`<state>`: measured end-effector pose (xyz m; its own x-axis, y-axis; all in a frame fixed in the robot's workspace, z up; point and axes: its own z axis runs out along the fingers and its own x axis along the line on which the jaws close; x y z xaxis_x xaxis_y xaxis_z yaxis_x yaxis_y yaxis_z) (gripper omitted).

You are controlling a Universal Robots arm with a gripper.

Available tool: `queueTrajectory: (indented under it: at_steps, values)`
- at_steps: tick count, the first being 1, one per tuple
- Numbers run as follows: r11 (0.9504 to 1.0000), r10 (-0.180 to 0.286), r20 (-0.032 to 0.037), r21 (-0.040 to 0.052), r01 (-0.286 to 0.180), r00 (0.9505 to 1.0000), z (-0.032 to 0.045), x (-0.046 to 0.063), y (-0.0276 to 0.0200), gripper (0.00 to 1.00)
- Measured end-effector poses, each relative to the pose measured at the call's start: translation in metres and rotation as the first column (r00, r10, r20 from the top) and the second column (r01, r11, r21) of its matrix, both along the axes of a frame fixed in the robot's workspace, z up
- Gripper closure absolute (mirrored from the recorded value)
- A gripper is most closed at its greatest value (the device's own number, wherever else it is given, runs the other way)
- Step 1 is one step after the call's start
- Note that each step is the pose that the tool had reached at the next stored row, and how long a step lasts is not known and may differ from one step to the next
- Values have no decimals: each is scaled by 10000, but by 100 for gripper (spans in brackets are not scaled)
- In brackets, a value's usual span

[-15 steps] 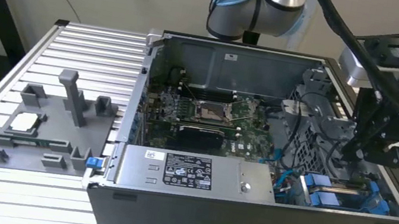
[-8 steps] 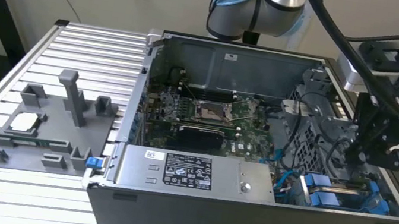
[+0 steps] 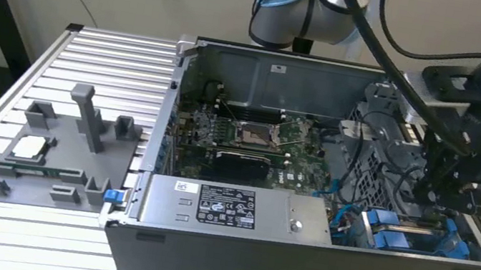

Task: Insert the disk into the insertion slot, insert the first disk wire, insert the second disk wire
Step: 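Insert the second disk wire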

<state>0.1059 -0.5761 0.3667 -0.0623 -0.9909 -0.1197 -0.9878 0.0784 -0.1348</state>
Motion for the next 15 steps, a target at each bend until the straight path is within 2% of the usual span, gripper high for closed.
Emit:
queueTrajectory:
  at_steps: [3,8,15]
  values:
    - [10000,2,49,1,-2,10000,-44,1,-2,100]
    - [10000,5,58,-35,-5,10000,-100,0,-20,100]
    - [10000,9,80,-56,-9,10000,-113,0,-27,100]
